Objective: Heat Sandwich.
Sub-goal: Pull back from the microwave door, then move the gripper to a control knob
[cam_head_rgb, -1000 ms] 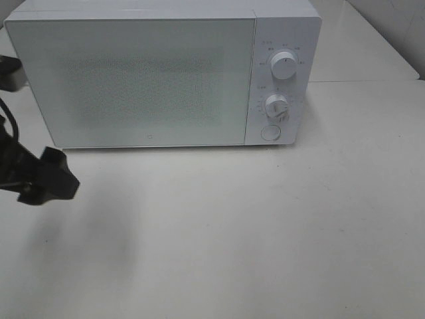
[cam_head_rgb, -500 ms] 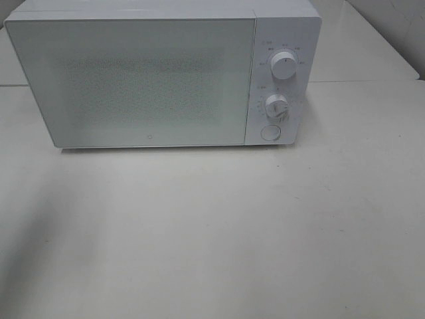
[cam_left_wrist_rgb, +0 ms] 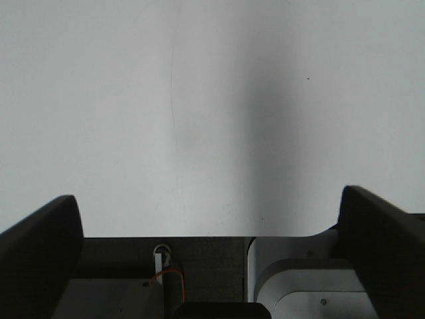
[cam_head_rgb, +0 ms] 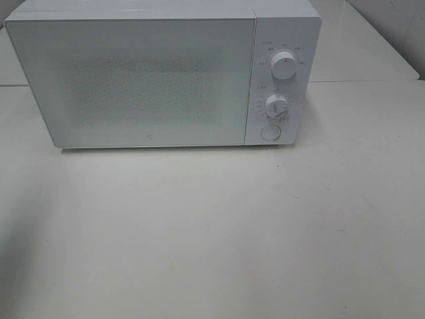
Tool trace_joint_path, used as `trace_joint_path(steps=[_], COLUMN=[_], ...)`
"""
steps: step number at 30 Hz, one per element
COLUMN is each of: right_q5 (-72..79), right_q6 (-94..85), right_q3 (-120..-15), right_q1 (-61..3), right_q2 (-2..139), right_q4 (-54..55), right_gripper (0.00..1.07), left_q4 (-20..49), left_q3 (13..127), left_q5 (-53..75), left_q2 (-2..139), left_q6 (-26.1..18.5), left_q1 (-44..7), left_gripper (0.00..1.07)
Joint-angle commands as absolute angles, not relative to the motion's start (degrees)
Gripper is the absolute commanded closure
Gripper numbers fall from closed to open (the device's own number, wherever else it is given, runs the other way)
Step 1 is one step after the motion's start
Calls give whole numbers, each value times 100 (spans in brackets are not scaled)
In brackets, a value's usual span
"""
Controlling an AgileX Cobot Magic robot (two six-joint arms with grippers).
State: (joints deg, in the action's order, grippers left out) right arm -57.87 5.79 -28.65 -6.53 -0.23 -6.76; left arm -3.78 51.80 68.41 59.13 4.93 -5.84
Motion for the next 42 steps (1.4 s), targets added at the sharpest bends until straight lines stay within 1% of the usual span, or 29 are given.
trace_joint_path(steps=[1, 4, 7, 9, 17, 19, 21, 24, 27, 42], right_q5=[-5718, -5718, -5718, -5718, -5718, -5718, -5718, -5718, -5718, -5718], right_q6=[579, 579, 579, 579, 567, 567, 567, 573, 573, 561], right_q3=[-2859, -2859, -2859, -2859, -2859, -2859, -2859, -2859, -2859, -2859], right_q1=[-607, -607, -607, -607, -607, -607, -607, -607, -607, -607], right_q2=[-172, -172, -172, -172, -172, -172, -172, -172, -172, -172], right_q4=[-699, -699, -699, -699, -699, -699, -699, -699, -699, -693], right_gripper=[34, 34, 34, 34, 34, 34, 34, 34, 34, 34], left_q4=[-407, -372, -355, -355, -355, -350, -344, -332, -269, -126], left_q3=[4968, 4509, 4280, 3971, 3518, 3277, 3197, 3128, 2962, 2962], left_q5=[6887, 6887, 6887, 6881, 6870, 6767, 6738, 6377, 6119, 6119], left_q2=[5495, 4950, 4647, 4108, 3042, 2607, 2498, 2045, 1770, 1644], left_q6=[539, 350, 252, 252, 252, 252, 264, 269, 223, 160], left_q1=[-561, -561, -561, -561, -561, -561, -561, -561, -561, -561], left_gripper=[7, 7, 7, 7, 7, 7, 7, 7, 7, 7])
